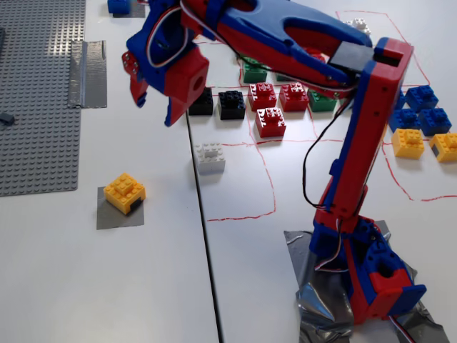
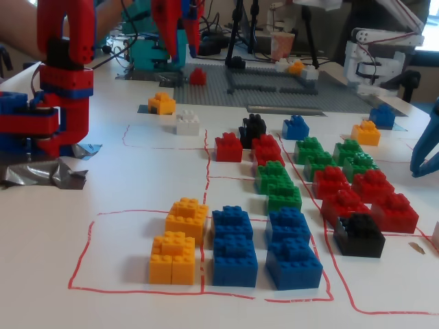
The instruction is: Grab the block and put it in the grey marker
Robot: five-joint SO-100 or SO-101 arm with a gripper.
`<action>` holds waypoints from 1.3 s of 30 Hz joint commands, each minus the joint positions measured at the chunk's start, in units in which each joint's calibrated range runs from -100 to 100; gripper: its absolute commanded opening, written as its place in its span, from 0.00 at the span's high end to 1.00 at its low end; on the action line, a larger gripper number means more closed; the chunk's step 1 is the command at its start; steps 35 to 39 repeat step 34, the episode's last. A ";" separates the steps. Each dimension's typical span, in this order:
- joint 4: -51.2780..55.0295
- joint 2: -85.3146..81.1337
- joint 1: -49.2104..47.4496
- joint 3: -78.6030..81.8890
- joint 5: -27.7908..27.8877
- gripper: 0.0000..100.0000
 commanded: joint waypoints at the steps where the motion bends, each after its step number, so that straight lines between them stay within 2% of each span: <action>1: 1.34 -6.35 2.41 -1.09 1.22 0.86; 21: 5.56 -16.66 26.36 -0.36 7.77 0.91; 29: 5.64 -17.98 34.60 0.45 9.67 0.96; 34: 5.64 -19.13 39.12 2.18 10.99 0.98; 39: 5.64 -19.13 39.12 2.18 10.99 0.98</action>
